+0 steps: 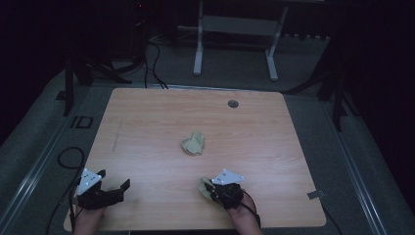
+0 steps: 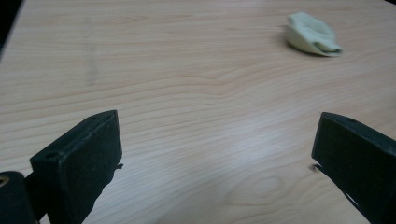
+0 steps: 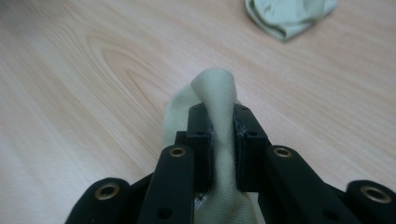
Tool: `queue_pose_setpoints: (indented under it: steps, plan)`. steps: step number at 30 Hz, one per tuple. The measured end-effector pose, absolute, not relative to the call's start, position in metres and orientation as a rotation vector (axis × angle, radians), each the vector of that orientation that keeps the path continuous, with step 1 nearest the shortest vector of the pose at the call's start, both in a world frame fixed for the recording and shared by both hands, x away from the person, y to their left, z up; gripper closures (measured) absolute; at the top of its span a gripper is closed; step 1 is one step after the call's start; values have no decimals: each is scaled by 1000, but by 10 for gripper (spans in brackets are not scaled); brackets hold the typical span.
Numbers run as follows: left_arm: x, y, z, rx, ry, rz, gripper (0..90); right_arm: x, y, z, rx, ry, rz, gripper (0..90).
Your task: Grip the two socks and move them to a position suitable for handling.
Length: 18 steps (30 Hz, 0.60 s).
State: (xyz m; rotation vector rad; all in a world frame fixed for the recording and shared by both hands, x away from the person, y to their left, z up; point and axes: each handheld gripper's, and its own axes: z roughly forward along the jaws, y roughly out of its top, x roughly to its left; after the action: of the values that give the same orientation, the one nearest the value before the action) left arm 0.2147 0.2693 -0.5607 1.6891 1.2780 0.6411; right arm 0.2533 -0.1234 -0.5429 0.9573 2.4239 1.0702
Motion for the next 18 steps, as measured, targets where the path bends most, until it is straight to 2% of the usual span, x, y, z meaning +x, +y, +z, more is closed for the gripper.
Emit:
queue_pose_setpoints:
  steps: [7, 13, 14, 18]
  plan:
    - [215, 249, -560, 1756, 1224, 582, 18, 262, -122, -565, 1008, 2456, 1013, 786]
    - [215, 233, -560, 1779, 1217, 502, 18, 262, -123, -567, 996, 2449, 1035, 771]
    - [215, 230, -560, 1782, 1206, 478, 18, 262, -124, -566, 999, 2453, 1037, 745]
    - [214, 215, -557, 1790, 1166, 415, 18, 263, -125, -563, 978, 2489, 1065, 535]
